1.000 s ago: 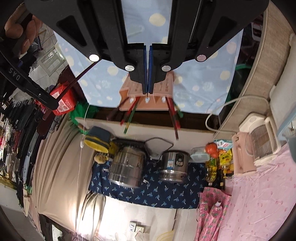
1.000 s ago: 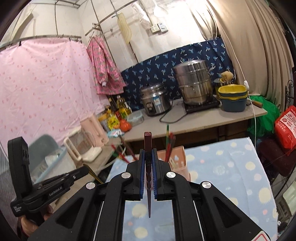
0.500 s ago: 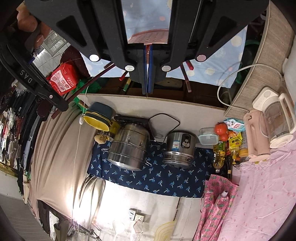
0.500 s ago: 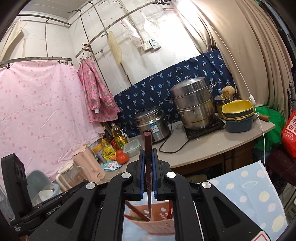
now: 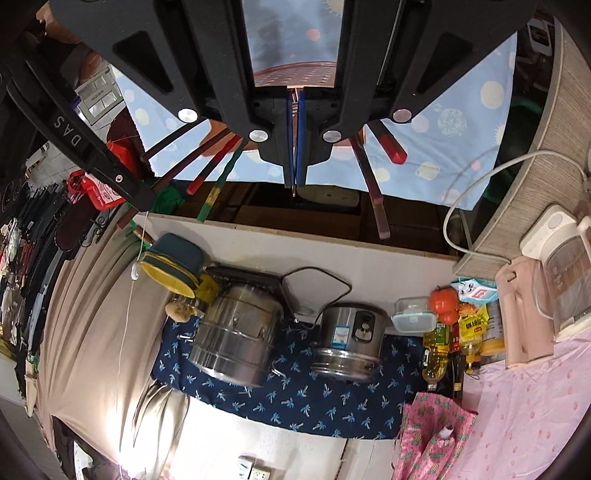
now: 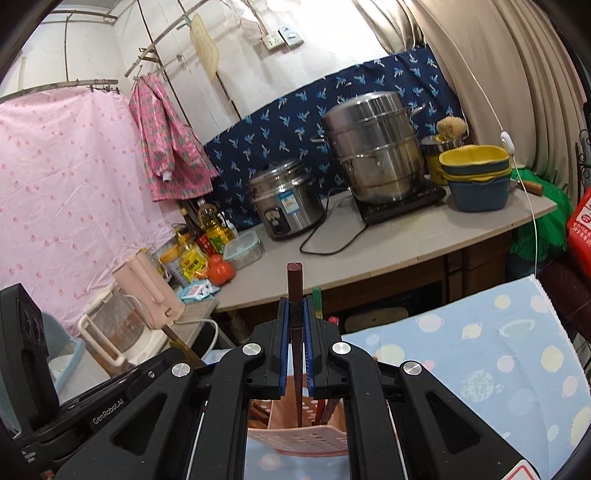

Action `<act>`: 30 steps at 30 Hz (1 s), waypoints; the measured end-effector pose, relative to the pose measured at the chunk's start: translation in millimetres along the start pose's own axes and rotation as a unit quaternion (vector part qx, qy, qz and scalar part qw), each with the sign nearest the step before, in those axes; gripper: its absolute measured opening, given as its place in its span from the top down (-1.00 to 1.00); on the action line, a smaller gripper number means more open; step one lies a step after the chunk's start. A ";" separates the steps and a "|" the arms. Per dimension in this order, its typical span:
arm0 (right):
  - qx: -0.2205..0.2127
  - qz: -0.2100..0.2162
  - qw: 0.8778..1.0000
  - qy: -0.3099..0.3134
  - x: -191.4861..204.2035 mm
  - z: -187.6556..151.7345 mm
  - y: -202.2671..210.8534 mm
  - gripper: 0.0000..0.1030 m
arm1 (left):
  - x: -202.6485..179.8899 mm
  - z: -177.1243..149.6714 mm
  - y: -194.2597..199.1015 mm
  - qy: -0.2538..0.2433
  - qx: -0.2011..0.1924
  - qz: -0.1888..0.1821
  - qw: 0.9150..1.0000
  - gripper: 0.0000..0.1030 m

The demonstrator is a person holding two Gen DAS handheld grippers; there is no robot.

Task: Organize utensils
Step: 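Lower the spoon and chopstick into the basket and open both tools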

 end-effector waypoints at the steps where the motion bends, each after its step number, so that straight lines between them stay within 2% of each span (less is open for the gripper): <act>1: 0.007 0.000 1.000 0.001 -0.9 -3.7 -3.6 0.86 | -0.6 -2.6 -3.0 -0.001 0.001 -0.002 1.000 0.98; 3: 0.014 -0.005 1.000 0.004 -2.3 -8.0 -6.8 0.81 | -1.6 -5.7 -6.3 -0.003 0.001 0.006 1.000 0.92; 5: 0.010 -0.012 1.000 0.006 -3.3 -10.2 -4.4 0.58 | -2.2 -7.7 -7.6 -0.008 -0.001 0.018 1.000 0.44; 7: 0.005 -0.009 1.000 0.005 -3.1 -11.6 0.1 0.41 | -1.0 -9.4 -6.0 -0.008 -0.009 0.034 0.999 0.21; 8: 0.004 -0.011 1.000 0.006 -2.0 -12.0 2.1 0.35 | -0.6 -9.1 -5.9 -0.009 -0.010 0.039 0.999 0.15; 14: 0.004 -0.013 0.999 0.030 8.4 -17.6 16.7 0.15 | -1.2 -12.5 -0.7 -0.014 -0.011 0.057 0.998 0.10; 23: 0.027 -0.021 0.996 0.080 29.9 -40.0 45.7 0.13 | -6.4 -26.3 30.4 -0.033 -0.020 0.099 0.994 0.10; 30: 0.053 -0.034 0.992 0.109 41.2 -64.3 72.9 0.13 | -3.2 -50.7 57.0 -0.041 -0.008 0.130 0.991 0.09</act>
Point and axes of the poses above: each gripper's, at about its wrist camera, not at the fingertips, and y roughly against the way its jaws point, x to its left, z to its top, the point moved 5 cm from there along -y, roughly the way its jaws point, and after that the axes turned 6 degrees about z, right-handed, at the moved point
